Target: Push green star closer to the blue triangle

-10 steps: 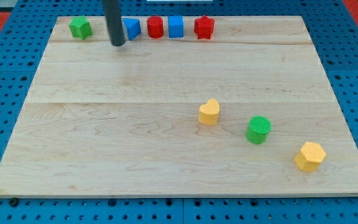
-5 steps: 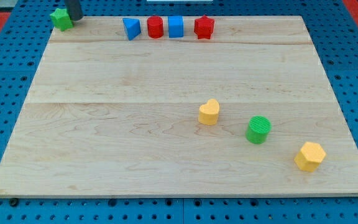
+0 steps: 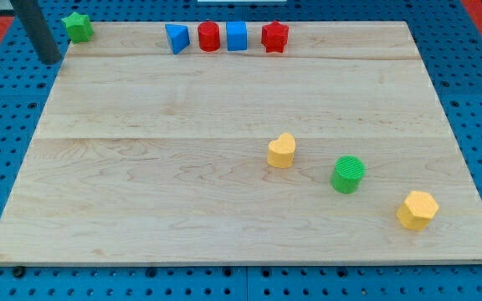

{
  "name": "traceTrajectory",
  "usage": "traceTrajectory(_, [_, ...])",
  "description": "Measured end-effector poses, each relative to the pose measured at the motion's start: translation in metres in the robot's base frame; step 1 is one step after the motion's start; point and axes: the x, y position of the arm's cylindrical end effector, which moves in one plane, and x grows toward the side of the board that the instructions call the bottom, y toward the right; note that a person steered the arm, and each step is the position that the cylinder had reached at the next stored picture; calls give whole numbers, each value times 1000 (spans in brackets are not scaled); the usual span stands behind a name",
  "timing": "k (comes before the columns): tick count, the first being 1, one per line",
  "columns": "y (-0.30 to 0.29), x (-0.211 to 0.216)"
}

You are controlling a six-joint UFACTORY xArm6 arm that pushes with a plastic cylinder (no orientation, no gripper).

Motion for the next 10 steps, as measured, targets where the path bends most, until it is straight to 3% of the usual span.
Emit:
traceTrajectory(2, [0, -60])
traceTrajectory(4, [1, -63])
traceTrajectory(6, [82, -35])
traceTrajectory(7, [44, -12])
traceTrajectory(8, [0, -20])
traceTrajectory(9, [0, -20])
traceTrajectory(10, [0, -91])
